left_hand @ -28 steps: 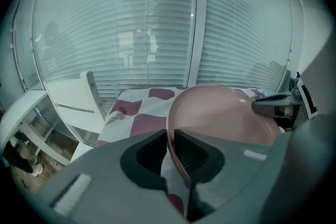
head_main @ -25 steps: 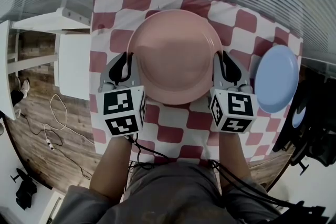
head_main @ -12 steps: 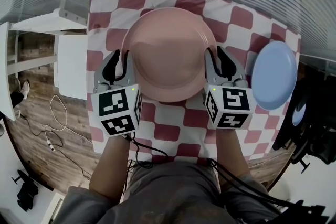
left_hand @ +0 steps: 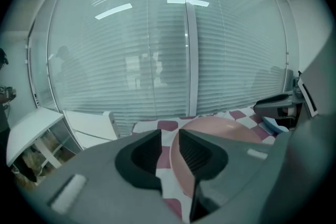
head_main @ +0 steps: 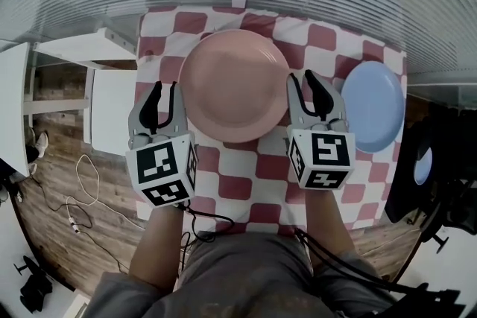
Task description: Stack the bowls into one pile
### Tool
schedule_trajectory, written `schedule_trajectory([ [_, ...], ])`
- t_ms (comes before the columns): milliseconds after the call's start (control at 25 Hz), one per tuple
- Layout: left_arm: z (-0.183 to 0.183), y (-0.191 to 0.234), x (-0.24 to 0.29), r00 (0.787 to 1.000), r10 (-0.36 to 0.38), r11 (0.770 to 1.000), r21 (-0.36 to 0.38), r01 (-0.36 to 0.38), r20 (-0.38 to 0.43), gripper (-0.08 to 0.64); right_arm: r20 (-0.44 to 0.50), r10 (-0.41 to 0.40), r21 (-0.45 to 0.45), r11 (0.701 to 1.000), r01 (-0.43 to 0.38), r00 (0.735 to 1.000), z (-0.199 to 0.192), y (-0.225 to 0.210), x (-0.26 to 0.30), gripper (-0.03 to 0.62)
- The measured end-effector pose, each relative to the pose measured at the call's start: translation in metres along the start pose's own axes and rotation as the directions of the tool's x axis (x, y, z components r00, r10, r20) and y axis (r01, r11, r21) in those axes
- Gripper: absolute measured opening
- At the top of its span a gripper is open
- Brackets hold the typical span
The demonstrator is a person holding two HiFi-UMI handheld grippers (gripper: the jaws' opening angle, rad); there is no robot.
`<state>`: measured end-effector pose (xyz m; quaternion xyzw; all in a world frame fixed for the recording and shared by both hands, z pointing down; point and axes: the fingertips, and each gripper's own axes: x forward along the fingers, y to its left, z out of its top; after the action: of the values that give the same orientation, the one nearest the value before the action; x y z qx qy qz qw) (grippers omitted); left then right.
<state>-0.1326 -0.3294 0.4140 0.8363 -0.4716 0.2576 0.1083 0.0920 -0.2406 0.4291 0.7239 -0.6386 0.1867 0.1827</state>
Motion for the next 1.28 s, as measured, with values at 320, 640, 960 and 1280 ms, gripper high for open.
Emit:
schedule_trajectory([
  [320, 0.112, 0.002, -0.078, 0.957, -0.014, 1.0, -0.001, 0.015, 0.29, 0.039, 0.245, -0.074, -0.06, 0.994, 0.091, 0.967, 0.105, -0.019, -0.092, 0.025],
  [640, 0.188, -0.004, -0.128, 0.883, -0.055, 0.998, 0.038, 0.042, 0.467, 0.0, 0.374, -0.233, -0.047, 0.962, 0.269, 0.898, 0.157, -0.069, -0.177, 0.025],
  [960, 0.197, -0.06, -0.128, 0.862, -0.188, 0.982, 0.092, 0.164, 0.47, 0.0, 0.365, -0.367, 0.0, 0.919, 0.394, 0.856, 0.144, -0.112, -0.236, 0.025],
  [1280, 0.195, -0.181, -0.122, 0.836, -0.332, 0.943, 0.183, 0.279, 0.438, 0.0, 0.315, -0.475, 0.066, 0.875, 0.48, 0.822, 0.09, -0.196, -0.286, 0.025],
])
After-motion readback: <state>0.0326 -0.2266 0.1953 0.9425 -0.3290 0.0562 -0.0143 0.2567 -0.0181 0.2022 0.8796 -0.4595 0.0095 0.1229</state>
